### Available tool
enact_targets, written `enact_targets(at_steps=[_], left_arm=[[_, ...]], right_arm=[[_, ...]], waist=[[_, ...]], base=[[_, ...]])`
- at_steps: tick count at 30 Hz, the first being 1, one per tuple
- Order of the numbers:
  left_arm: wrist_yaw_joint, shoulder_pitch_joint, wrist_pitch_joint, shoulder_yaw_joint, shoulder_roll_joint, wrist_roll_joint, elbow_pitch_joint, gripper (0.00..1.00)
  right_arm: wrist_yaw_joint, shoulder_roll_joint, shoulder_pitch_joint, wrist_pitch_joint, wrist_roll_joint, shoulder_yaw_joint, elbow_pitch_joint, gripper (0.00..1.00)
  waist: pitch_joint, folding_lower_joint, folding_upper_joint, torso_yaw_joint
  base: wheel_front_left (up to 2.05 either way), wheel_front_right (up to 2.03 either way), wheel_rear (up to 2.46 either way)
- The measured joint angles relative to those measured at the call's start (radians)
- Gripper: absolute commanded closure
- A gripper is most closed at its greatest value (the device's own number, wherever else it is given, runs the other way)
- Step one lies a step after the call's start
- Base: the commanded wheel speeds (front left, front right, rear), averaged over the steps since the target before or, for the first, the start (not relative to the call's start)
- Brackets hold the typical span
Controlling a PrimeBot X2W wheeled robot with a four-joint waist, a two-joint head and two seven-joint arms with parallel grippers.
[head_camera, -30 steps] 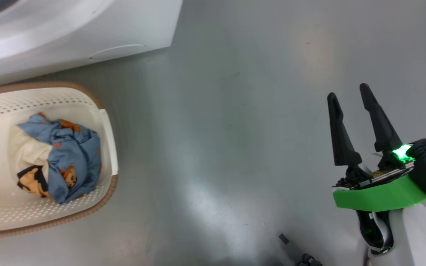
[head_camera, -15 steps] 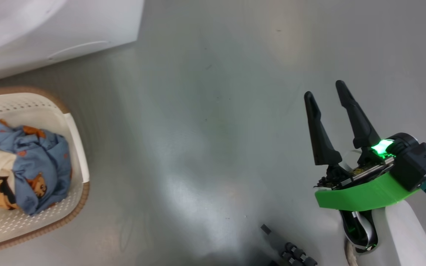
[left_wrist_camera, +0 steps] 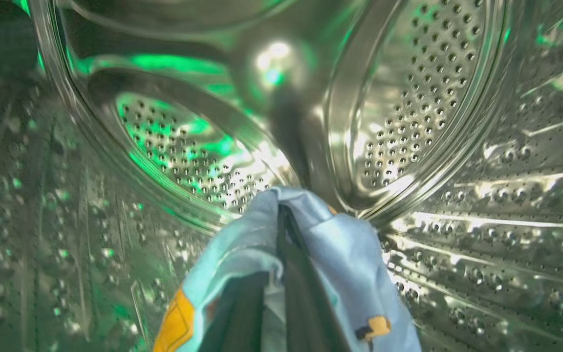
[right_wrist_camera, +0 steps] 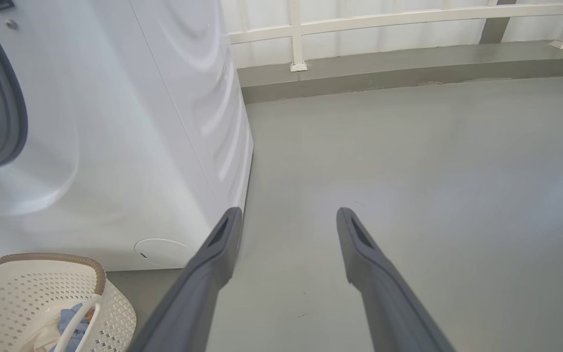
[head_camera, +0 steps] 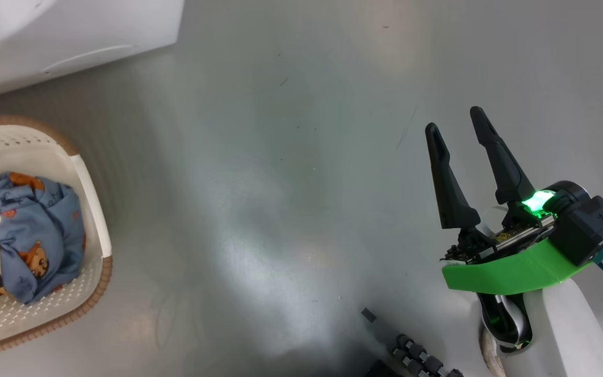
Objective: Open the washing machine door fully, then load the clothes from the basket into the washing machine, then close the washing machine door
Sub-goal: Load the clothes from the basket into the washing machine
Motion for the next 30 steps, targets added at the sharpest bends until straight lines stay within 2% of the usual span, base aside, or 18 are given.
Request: enact_targets(at_steps=[9, 10, 12, 21, 30], left_arm=[[-0.018, 0.0, 0.018, 0.0, -0.041, -0.053, 0.074, 1.0], [-0.018, 0.0, 0.026, 0.0, -0.043, -0.058, 0.079, 0.84], [-0.018, 0.0, 0.035, 0.0, -0.048, -0.067, 0.086, 0.0], [-0.018, 0.013, 0.007, 0.001, -0.083, -0.095, 0.091, 0.0], [-0.018, 0.17, -0.081, 0.016, -0.13, -0.152, 0.046, 0.0]], right_arm=[[0.0, -0.003, -0.002, 0.0, 0.0, -0.001, 0.0, 0.0], [0.0, -0.003, -0.002, 0.0, 0.0, -0.001, 0.0, 0.0], [0.0, -0.004, -0.002, 0.0, 0.0, -0.002, 0.0, 0.0], [0.0, -0.024, -0.003, 0.0, -0.002, -0.017, -0.001, 0.0], [0.0, -0.046, 0.0, 0.0, -0.012, -0.046, -0.006, 0.0]], waist=[[0.006, -0.0001, 0.0, 0.019], [0.006, 0.0, 0.0, 0.021], [0.005, 0.0, 0.0, 0.026], [-0.011, 0.0, 0.0, 0.061], [-0.057, -0.0001, 0.0, 0.106]], base=[[0.0, 0.0, 0.0], [0.0, 0.0, 0.0], [0.0, 0.0, 0.0], [0.0, 0.0, 0.0], [0.0, 0.0, 0.0]])
